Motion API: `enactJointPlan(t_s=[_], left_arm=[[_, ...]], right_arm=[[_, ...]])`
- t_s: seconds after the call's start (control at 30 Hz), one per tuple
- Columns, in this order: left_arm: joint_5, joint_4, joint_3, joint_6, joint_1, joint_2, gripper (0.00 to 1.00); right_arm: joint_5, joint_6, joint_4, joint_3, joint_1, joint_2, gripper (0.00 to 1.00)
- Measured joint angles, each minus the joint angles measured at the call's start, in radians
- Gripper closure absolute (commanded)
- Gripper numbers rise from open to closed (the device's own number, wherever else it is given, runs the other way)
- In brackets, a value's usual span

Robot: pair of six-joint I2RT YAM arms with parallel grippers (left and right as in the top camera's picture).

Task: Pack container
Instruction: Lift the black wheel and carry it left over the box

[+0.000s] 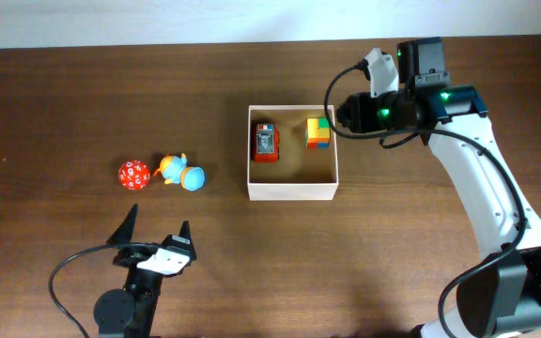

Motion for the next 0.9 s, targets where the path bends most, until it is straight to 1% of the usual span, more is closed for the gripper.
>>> enactJointPlan(t_s=[0.1, 0.2, 0.47, 0.7, 0.9], left_arm=[[0.0, 0.0, 0.0, 0.0, 0.0, 0.0, 0.01], [0.0, 0.0, 0.0, 0.0, 0.0, 0.0, 0.01], [0.0, 0.0, 0.0, 0.0, 0.0, 0.0, 0.01], [0.0, 0.0, 0.0, 0.0, 0.0, 0.0, 0.01], [0.0, 0.0, 0.0, 0.0, 0.0, 0.0, 0.01]], right_arm=[[-0.055, -0.003, 0.038, 0.0, 0.014, 0.0, 0.58], [-0.044, 0.024, 0.076, 0.0, 0.047, 0.0, 0.58], [0.122, 0.137, 0.166, 0.001, 0.184, 0.029, 0.58], [0.258, 0.227, 0.246, 0.001, 0.267, 0.172, 0.58], [0.298, 0.274, 0.268, 0.001, 0.281, 0.27, 0.58]])
